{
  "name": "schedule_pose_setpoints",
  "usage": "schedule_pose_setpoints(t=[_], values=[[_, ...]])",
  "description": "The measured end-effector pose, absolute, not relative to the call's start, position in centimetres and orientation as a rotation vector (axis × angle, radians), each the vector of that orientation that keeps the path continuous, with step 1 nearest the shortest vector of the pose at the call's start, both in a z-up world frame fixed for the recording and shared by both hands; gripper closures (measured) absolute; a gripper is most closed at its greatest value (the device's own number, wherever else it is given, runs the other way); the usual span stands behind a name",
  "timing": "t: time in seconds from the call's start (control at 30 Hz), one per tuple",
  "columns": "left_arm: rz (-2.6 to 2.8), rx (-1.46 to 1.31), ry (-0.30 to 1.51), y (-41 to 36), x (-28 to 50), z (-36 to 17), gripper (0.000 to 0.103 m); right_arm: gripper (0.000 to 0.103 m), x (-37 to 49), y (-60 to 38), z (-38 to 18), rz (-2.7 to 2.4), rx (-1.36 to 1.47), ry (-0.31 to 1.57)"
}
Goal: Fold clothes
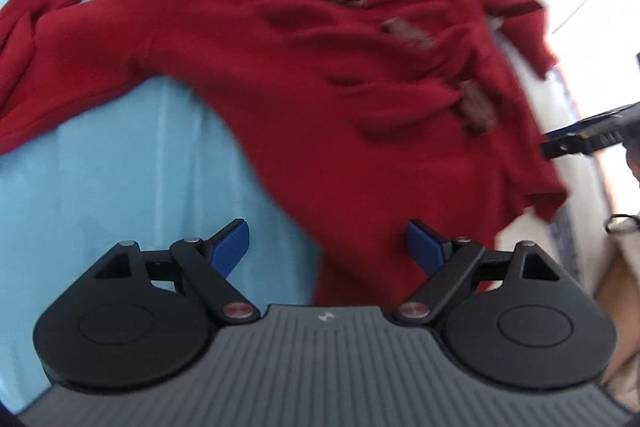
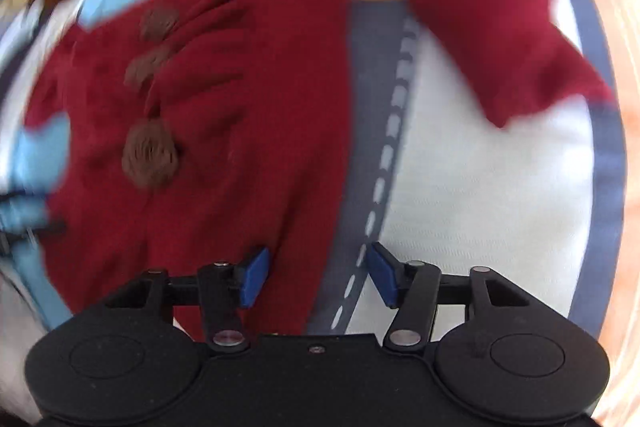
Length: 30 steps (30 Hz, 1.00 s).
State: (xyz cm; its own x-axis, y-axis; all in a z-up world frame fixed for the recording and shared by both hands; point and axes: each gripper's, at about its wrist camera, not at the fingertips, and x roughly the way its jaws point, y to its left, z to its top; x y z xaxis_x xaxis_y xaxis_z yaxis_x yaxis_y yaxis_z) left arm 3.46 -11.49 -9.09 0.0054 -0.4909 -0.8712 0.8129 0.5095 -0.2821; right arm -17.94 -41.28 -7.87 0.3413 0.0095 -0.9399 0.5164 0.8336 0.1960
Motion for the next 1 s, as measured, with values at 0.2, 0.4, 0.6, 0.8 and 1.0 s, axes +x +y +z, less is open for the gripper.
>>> schedule_pose_setpoints(t=[0.2, 0.4, 0.6, 0.8, 1.0], values=[[-1.066, 0.211, 1.190, -9.9, 5.3, -9.3, 0.018, 0.095, -18.0, -37.1, -4.6, -0.354, 0.232, 1.114], [-1.117, 0.142, 1.204, -10.4, 5.1, -9.5, 0.018, 0.096, -21.6, -36.8, -2.3, -0.579, -0.133, 1.227], [-1.111, 0.216, 1.181, -11.6, 3.7, -9.5, 0.018, 0.095, -22.0, -39.8, -3.7, -0.521, 0.161, 1.223], [-1.103, 0.301, 1.155, -12.7, 2.1, -9.5, 0.008, 0.098, -22.2, -39.0, -2.6, -0.507, 0.162, 1.137], [-1.075, 0.314, 1.142, -13.0, 1.2, -9.0, 0.095, 0.103, -22.2, -38.6, -1.1, -0.497, 0.153, 1.004]])
